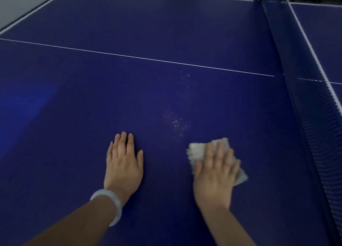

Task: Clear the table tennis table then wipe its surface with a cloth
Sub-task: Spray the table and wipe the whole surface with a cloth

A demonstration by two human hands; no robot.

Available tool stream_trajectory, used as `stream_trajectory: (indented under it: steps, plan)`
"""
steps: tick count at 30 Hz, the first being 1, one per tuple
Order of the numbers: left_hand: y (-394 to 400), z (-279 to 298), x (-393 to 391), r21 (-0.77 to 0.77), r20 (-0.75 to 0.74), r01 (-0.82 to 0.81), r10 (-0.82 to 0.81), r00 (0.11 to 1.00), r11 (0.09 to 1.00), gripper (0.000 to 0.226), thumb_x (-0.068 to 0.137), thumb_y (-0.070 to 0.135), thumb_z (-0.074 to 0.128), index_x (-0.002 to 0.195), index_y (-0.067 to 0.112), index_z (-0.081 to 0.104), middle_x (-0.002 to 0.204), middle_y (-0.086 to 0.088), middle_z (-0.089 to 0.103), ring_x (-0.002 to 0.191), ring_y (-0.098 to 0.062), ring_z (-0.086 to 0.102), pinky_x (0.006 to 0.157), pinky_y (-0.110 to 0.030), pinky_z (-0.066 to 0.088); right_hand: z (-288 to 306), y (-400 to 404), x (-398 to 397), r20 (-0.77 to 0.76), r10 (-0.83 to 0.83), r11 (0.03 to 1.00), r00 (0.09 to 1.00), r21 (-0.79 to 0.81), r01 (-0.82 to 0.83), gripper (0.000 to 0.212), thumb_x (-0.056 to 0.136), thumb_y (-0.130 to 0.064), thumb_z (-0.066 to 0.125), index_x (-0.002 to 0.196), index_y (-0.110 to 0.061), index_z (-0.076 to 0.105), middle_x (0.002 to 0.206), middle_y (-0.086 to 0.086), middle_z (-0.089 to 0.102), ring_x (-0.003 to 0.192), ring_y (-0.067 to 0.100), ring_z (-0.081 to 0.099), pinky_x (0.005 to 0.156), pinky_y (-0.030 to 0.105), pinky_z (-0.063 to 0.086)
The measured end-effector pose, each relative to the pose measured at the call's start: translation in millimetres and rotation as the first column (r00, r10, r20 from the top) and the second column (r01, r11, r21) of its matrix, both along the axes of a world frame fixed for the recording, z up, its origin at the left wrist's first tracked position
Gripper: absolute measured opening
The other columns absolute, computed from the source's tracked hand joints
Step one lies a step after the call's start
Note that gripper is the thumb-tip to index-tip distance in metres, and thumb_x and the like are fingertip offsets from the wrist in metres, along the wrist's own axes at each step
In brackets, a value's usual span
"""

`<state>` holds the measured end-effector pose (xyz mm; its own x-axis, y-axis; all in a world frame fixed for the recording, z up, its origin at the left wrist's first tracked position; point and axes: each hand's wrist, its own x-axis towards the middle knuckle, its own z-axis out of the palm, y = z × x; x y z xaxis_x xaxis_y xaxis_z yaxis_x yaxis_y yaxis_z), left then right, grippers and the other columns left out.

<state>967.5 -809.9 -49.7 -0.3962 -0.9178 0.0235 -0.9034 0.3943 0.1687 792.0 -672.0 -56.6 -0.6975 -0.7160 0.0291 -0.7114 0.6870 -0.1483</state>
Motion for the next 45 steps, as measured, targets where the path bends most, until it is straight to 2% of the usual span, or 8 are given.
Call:
stream_trajectory:
  steps: [5,13,21,25,29,36,41,45]
  plan:
    - [1,0,-1,-0.005,0.01,-0.006,0.006,1.0,1.0,0.065,0.1,0.046,0.008,0.153,0.01,0.017,0.161,-0.009,0.015,0.15,-0.022,0.005,0.122,-0.038,0.003,-4,-37,-21,-0.002,0.46,0.886,0.888,0.062,-0.459,0.06,0.1,-0.045,0.012,0.155,-0.022,0.013,0.163,0.006,0.005,0.15,0.032,0.005,0.118,0.053,0.007]
    - [0,-1,-1,-0.006,0.054,-0.007,0.008,0.999,1.0,0.067,0.097,0.046,0.008,0.152,0.009,0.024,0.159,-0.009,0.022,0.149,-0.023,0.011,0.122,-0.041,0.009,8,-17,-106,0.093,-0.247,0.966,0.965,0.101,0.238,0.064,0.099,-0.048,0.006,0.156,-0.018,0.003,0.163,0.011,-0.003,0.148,0.036,-0.002,0.117,0.06,0.003]
    - [-1,0,-1,0.028,0.064,-0.003,0.001,0.998,1.0,0.069,0.097,0.047,0.003,0.154,0.011,0.015,0.161,-0.008,0.013,0.15,-0.022,0.003,0.122,-0.04,0.005,-2,-83,-19,-0.002,0.593,0.802,0.805,0.083,-0.591,0.062,0.098,-0.05,0.007,0.156,-0.025,0.006,0.163,0.002,-0.003,0.15,0.028,-0.005,0.12,0.054,0.001]
    - [-1,1,0,0.015,0.062,-0.005,0.004,0.998,1.0,0.068,0.097,0.046,0.007,0.152,0.01,0.022,0.159,-0.009,0.021,0.149,-0.023,0.011,0.121,-0.041,0.009,-3,-81,-113,-0.005,0.112,0.991,0.994,0.072,-0.112,0.066,0.098,-0.052,0.008,0.155,-0.02,0.008,0.162,0.012,0.007,0.147,0.038,0.009,0.117,0.06,0.008]
    - [-2,-2,0,0.013,0.08,-0.01,0.009,0.997,1.0,0.065,0.099,0.044,0.011,0.151,0.008,0.028,0.157,-0.01,0.027,0.148,-0.025,0.018,0.121,-0.043,0.016,3,-78,-104,0.048,-0.156,0.986,0.987,0.066,0.153,0.065,0.102,-0.047,0.014,0.156,-0.014,0.002,0.162,0.014,0.003,0.148,0.039,0.003,0.117,0.06,0.005]
    - [-2,-4,1,0.006,0.101,-0.008,0.007,0.995,1.0,0.064,0.1,0.042,0.013,0.15,0.005,0.029,0.156,-0.013,0.029,0.147,-0.027,0.022,0.119,-0.046,0.023,5,-115,-6,0.006,0.656,0.75,0.754,0.098,-0.654,0.063,0.099,-0.048,0.004,0.156,-0.023,0.001,0.163,0.001,-0.008,0.15,0.025,-0.008,0.121,0.05,0.002]
    - [-2,-4,1,0.011,0.074,0.0,-0.001,0.997,1.0,0.063,0.1,0.042,0.015,0.148,0.006,0.033,0.155,-0.012,0.032,0.146,-0.027,0.024,0.118,-0.046,0.025,5,-109,-110,0.0,0.097,0.993,0.995,0.073,-0.096,0.06,0.1,-0.047,0.014,0.155,-0.022,0.007,0.163,0.007,0.002,0.148,0.033,0.007,0.119,0.056,0.009]
    - [-2,-4,1,0.025,0.063,0.003,-0.004,0.998,1.0,0.063,0.1,0.042,0.016,0.148,0.005,0.033,0.155,-0.013,0.032,0.146,-0.028,0.024,0.118,-0.047,0.025,9,-117,-107,0.088,-0.181,0.979,0.979,0.112,0.171,0.062,0.102,-0.046,0.012,0.156,-0.017,0.0,0.163,0.009,-0.006,0.149,0.033,-0.005,0.119,0.056,0.0]
